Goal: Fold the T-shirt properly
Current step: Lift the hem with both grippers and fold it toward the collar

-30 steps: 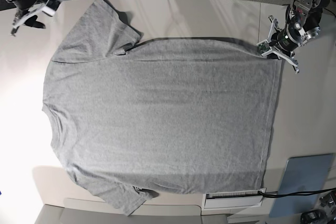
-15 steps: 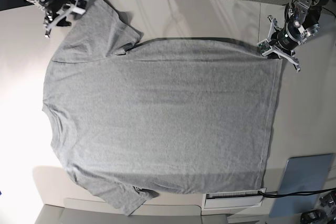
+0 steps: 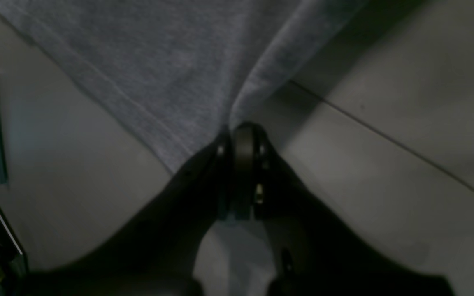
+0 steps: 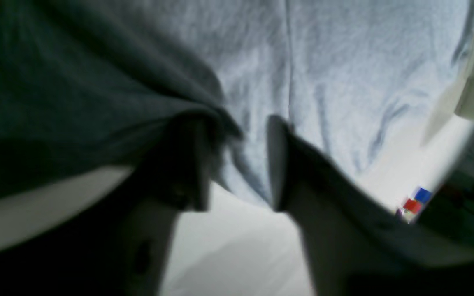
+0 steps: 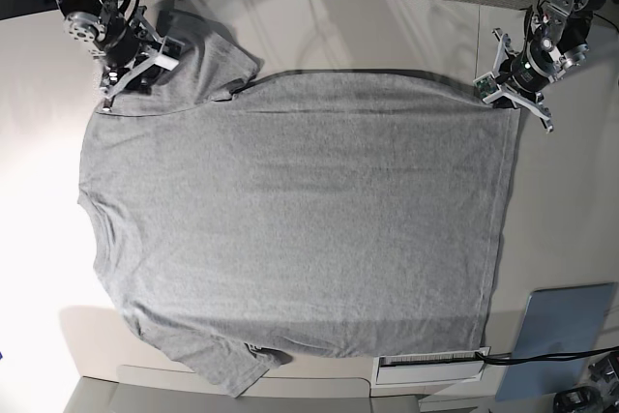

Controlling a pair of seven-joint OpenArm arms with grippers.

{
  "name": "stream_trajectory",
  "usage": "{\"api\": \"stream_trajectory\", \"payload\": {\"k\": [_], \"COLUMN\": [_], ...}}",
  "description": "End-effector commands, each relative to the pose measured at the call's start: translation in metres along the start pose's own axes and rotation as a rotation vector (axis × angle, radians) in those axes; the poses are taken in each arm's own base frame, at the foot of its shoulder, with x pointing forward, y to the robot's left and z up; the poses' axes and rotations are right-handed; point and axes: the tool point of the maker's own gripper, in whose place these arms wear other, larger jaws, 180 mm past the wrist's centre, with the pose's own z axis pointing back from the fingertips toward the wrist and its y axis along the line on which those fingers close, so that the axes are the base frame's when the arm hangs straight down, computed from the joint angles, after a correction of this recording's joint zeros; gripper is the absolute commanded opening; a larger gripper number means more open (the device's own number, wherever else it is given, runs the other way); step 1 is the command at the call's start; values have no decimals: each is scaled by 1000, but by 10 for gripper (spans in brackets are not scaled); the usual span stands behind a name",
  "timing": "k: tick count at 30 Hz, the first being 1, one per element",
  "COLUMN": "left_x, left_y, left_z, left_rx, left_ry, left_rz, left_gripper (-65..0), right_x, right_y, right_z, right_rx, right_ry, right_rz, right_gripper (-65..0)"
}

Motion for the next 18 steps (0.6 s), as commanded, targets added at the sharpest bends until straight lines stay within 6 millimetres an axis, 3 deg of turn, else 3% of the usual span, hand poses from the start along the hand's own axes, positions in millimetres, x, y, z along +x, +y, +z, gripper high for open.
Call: {"api": "stream_trajectory", "payload": {"k": [1, 2, 6, 9, 18], "left_x": [-35, -33, -24, -21, -16], "left_y": [-28, -29, -29, -27, -38], "left_z": [2, 2, 1, 5, 54], "left_rx": [-106, -107, -110, -116, -197], "left_ry": [144, 132, 84, 61, 48], "left_rz": [-39, -39, -18, 33, 76], "left_gripper": [-650, -650, -650, -650, -650], "right_x": [-4, -7, -23, -21, -40], "right_y": [14, 14, 10, 15, 15], "right_z": [1, 1, 2, 10, 69], "right_rx": [58, 58, 35, 47, 34], "right_ry": [11, 23, 117, 122, 196], "right_rz": [4, -1, -60, -82, -82], "right_gripper": [-564, -646, -650, -650, -650]}}
